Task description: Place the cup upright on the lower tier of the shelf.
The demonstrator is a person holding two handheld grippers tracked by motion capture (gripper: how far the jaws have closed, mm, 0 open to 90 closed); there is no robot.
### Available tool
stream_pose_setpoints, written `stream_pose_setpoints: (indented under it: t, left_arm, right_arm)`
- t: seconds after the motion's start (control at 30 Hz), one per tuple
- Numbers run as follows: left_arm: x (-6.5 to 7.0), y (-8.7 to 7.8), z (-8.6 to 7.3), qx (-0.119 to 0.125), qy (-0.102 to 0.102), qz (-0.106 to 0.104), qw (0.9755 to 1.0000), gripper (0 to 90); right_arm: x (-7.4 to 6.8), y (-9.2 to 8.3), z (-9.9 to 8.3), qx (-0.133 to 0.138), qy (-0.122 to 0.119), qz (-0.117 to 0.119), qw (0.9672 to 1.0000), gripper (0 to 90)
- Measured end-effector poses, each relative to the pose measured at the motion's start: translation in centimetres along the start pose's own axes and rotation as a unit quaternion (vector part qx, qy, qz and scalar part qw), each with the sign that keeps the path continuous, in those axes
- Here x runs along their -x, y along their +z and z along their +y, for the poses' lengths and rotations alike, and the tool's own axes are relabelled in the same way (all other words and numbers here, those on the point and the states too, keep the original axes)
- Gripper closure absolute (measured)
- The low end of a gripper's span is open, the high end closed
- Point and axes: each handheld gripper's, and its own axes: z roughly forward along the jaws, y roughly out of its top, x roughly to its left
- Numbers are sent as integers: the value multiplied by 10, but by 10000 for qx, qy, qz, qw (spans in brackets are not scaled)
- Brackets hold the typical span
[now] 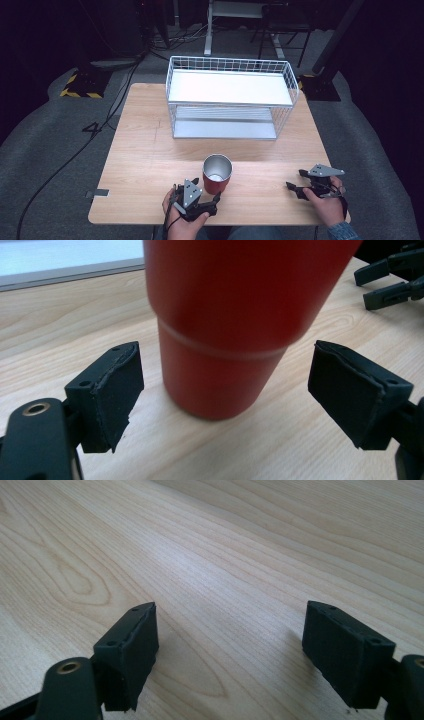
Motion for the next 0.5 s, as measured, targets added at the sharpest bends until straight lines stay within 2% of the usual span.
stream_pose_setpoints:
  t: [0.3,0.37,0.5]
  left_arm:
    - [4,16,6,-131,88,43,9999,153]
    - [4,19,7,-165,125,108,9997,151]
    - [3,25,8,-181,93,108,9997,149]
  right_arm:
    - [0,0,0,0,1,2,10000,226]
    - [0,0,0,-1,1,2,10000,226]
    - [0,0,0,0,1,1,10000,226]
